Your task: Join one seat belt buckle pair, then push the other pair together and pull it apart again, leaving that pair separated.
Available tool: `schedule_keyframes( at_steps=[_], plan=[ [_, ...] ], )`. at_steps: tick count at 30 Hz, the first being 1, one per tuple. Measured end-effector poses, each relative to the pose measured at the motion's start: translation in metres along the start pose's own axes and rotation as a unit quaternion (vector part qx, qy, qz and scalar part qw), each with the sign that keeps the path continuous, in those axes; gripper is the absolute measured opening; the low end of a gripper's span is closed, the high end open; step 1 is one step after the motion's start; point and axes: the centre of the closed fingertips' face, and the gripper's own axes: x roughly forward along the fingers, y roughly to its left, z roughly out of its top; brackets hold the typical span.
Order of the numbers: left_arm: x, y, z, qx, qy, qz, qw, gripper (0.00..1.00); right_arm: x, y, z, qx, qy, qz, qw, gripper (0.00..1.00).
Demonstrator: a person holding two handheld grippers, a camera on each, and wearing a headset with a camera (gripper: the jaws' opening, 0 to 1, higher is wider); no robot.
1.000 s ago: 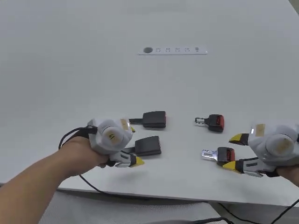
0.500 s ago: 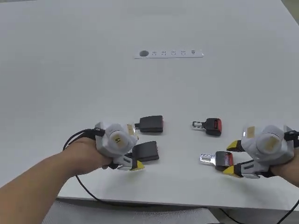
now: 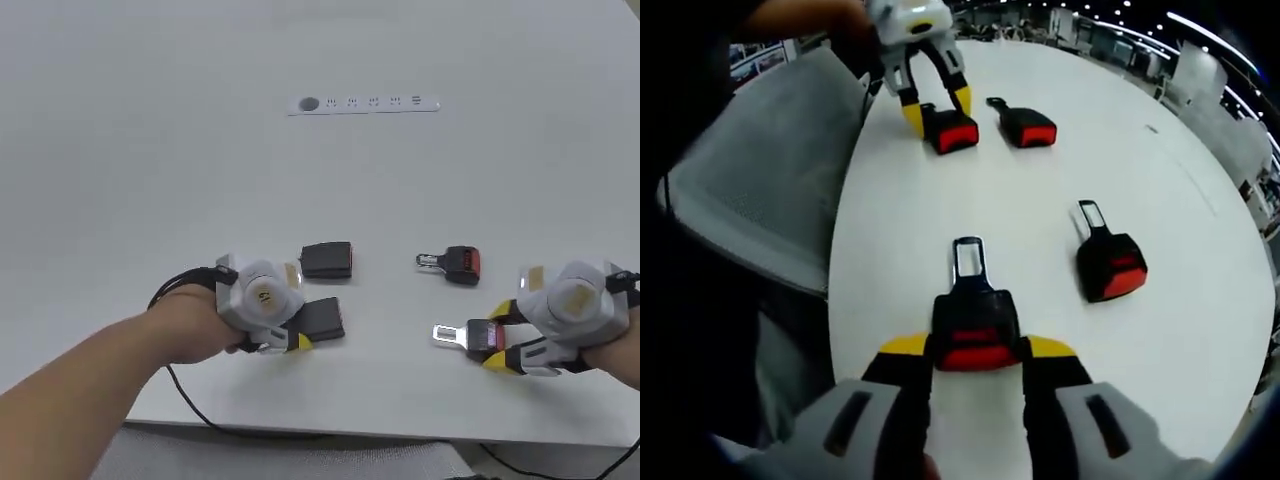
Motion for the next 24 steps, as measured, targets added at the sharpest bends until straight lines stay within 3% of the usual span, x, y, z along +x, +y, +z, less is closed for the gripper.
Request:
schedule_keyframes(
  at_steps=[7,11,18,24],
  plan=[
    [0.0004,-0.0012,0.0010,0.028,0.005,-0.010,0.9995,0.33,-0.0007,-0.0005,-0.0004,-0.011,0.011,0.004,0.9999,0.35],
    [0.0025,-0.0033,0.0037,0.055,0.029,-0.021,0.9978,0.33,-0.0001,-0.0003,-0.0001,-0.033,0.009,0.008,0.9994,0.35],
    [0.0033,-0.0035,0.0029,0.062,0.040,-0.030,0.9968,0.33,-0.0004,-0.0001,0.0003,-0.034,0.003,0.009,0.9994,0.35],
    [0.0044,-0.0061,0.0038,0.089,0.048,-0.046,0.9938,0.33,0.0000,0.0000,0.0005,-0.029,0.002,0.008,0.9995,0.35]
  ],
)
